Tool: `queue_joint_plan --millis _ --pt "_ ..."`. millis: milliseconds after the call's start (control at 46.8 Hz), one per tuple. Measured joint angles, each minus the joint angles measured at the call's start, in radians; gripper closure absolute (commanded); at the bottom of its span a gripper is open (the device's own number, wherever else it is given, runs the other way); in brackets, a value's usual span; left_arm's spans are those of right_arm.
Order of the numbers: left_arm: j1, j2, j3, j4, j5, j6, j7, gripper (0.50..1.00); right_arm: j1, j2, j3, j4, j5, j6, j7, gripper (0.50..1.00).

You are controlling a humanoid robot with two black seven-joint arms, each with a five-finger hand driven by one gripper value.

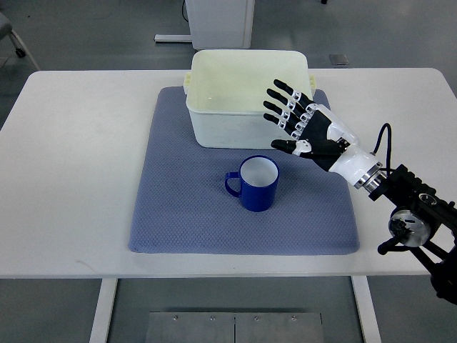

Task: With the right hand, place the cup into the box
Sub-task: 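Lower the right hand around the blue mug's body and close fingers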

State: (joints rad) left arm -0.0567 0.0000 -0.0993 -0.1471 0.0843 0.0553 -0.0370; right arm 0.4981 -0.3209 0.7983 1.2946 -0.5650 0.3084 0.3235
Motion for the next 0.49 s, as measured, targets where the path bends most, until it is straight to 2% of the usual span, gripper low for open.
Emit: queue_joint_plan --millis 257,492 --pt "0.0 0.0 0.0 0.0 0.0 0.0 0.0 0.5 -0.038 0.043 -0.002 -0.026 -0.022 -0.002 0.008 0.509" --pt "0.0 0.0 0.0 0.0 0.0 0.0 0.0 0.5 -0.05 0.085 -0.008 -0.096 -0.043 -0.02 0.055 0.511"
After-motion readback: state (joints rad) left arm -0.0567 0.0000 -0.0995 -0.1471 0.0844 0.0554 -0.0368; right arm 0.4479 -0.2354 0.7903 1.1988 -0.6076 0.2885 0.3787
